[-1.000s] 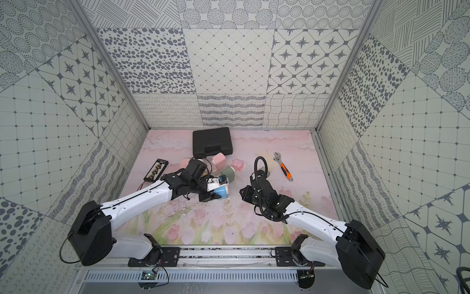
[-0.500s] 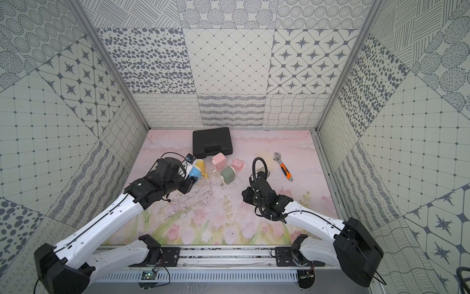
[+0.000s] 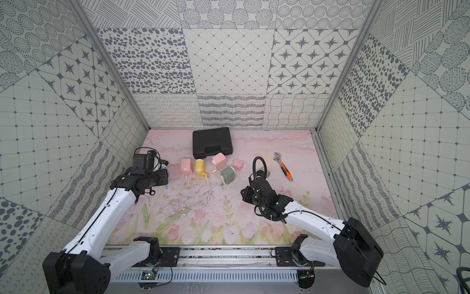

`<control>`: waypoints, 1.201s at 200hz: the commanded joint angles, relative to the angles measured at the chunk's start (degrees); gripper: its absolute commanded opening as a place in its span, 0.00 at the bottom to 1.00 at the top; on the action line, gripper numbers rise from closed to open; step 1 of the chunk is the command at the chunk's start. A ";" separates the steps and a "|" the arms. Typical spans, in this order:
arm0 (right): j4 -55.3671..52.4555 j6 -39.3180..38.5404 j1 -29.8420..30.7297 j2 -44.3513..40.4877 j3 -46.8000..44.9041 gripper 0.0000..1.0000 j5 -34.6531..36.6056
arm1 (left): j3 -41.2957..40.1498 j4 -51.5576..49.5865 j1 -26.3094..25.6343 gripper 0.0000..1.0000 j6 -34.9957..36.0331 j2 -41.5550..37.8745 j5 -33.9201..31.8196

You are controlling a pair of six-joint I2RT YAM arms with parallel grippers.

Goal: Put the tray back into the pencil sharpener
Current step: Place the pencil sharpener at the center of the board.

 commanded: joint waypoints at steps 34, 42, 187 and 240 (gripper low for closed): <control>3.46 -0.95 0.16 -0.66 0.23 0.23 -0.34 | 1.11 15.01 5.26 0.00 -0.57 13.02 8.48; 3.42 -1.19 0.13 -0.56 0.38 0.23 -0.45 | 1.41 16.37 5.26 0.00 0.20 14.62 8.52; 3.02 -2.09 0.20 -0.07 0.25 0.24 -0.62 | 10.97 18.59 4.66 0.00 6.58 32.08 7.20; 2.87 -2.14 0.20 -0.20 0.46 0.25 -0.45 | 13.66 14.13 3.58 0.11 6.67 34.97 3.84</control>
